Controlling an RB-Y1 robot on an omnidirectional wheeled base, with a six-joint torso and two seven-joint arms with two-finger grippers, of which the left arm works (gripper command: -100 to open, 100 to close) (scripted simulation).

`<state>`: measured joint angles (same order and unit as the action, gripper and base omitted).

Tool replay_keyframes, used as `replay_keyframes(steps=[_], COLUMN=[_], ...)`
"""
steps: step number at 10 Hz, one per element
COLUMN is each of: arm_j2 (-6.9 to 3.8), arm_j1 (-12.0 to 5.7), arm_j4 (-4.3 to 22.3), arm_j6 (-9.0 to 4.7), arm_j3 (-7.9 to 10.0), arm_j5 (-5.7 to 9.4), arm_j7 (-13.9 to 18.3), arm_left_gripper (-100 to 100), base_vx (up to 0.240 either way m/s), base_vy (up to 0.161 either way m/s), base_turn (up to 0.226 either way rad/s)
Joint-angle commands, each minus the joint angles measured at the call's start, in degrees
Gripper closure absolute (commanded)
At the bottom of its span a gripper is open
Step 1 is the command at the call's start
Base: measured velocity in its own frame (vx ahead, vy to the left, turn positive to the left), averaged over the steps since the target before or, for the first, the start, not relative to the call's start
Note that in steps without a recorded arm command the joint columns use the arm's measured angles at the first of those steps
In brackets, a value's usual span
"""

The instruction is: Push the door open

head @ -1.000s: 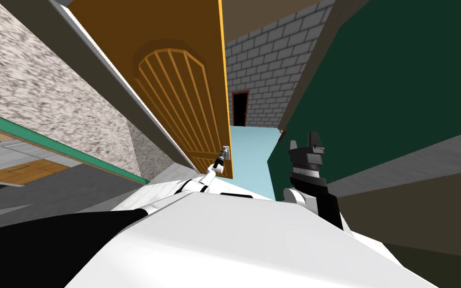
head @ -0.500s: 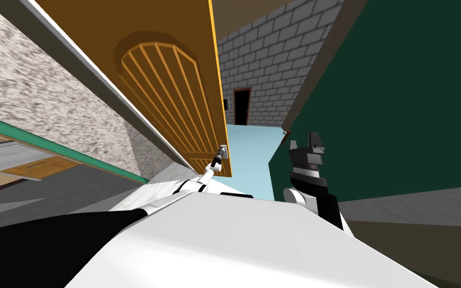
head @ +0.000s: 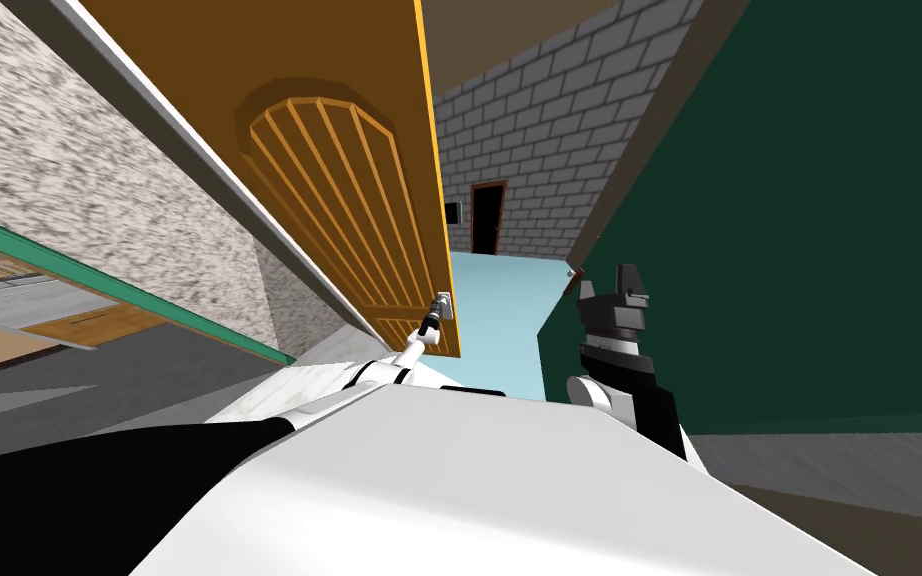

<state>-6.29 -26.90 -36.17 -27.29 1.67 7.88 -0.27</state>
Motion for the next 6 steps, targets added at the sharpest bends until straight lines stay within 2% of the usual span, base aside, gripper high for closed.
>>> replay_keyframes(steps=[1,3,4,6], arm_j2=[-0.93,-0.93,-1.32,-1.67], arm_j1=[-0.58,-0.58,-0.51,-0.45], arm_j4=[0.1,0.1,0.2,0.4], arm_j6=[-0.23,-0.23,-0.25,-0.26], arm_j3=[1.54,1.54,2.66,3.7], arm_j5=[0.48,0.48,0.82,1.15], arm_j7=[-0.4,-0.4,-0.8,-1.2], arm_left_gripper=[100,100,100,100], base_vx=[0.158,0.082,0.094,0.128], base_vy=[-0.139,-0.069,-0.087,-0.122], base_turn=[0.101,0.015,0.028,0.084])
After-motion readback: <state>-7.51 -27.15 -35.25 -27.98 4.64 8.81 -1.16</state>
